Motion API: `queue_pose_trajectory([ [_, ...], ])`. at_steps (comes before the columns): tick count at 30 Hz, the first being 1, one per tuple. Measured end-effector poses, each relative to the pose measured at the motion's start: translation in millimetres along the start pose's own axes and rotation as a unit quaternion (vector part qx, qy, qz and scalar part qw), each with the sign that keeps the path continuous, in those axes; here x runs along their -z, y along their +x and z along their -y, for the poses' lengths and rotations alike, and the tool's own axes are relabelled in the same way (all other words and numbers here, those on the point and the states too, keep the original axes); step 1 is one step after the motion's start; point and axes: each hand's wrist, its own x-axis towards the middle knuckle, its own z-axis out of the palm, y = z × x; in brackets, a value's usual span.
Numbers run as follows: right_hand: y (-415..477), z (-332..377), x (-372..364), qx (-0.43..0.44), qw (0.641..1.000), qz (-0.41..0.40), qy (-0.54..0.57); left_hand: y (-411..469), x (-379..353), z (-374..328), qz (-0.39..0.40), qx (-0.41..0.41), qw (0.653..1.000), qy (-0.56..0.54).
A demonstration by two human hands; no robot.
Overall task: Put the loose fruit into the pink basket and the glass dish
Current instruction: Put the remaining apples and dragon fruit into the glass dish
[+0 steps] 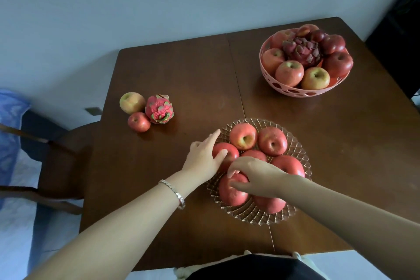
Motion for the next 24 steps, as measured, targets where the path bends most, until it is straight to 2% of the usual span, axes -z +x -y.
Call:
queue_pose_trajectory([
  [3,14.9,7.7,17.6,-0.009,1.000,0.021,0.007,0.5,21.0,14.4,-0.051,0.034,0.994,-0.089],
  [6,45.3,22.0,41.0,-0.011,1.000,-0.005,-0.009,4.1,57.6,42.0,-0.113,0.090,0.981,-0.128],
  [10,102.2,50.6,70.5,-0.008,0.997,-0.065,-0.028,15.9,116.0,85.6,-0.179,0.112,0.971,-0.110],
  [13,151.9,75.8,72.0,0.005,0.989,-0.068,-0.132,35.3,146.5,114.8,-0.208,0.124,0.968,-0.059],
  [16,202.7,100.8,51.0,0.032,0.965,-0.052,-0.256,58.5,168.0,142.4,-0.197,0.127,0.972,-0.024],
  [21,281.1,128.2,3.2,0.052,0.942,-0.073,-0.323,103.4,198.0,180.6,-0.178,0.117,0.977,-0.019],
  [24,308.1,130.9,-17.3,0.025,0.924,-0.045,-0.380,125.2,202.6,191.2,-0.135,0.109,0.985,-0.025],
])
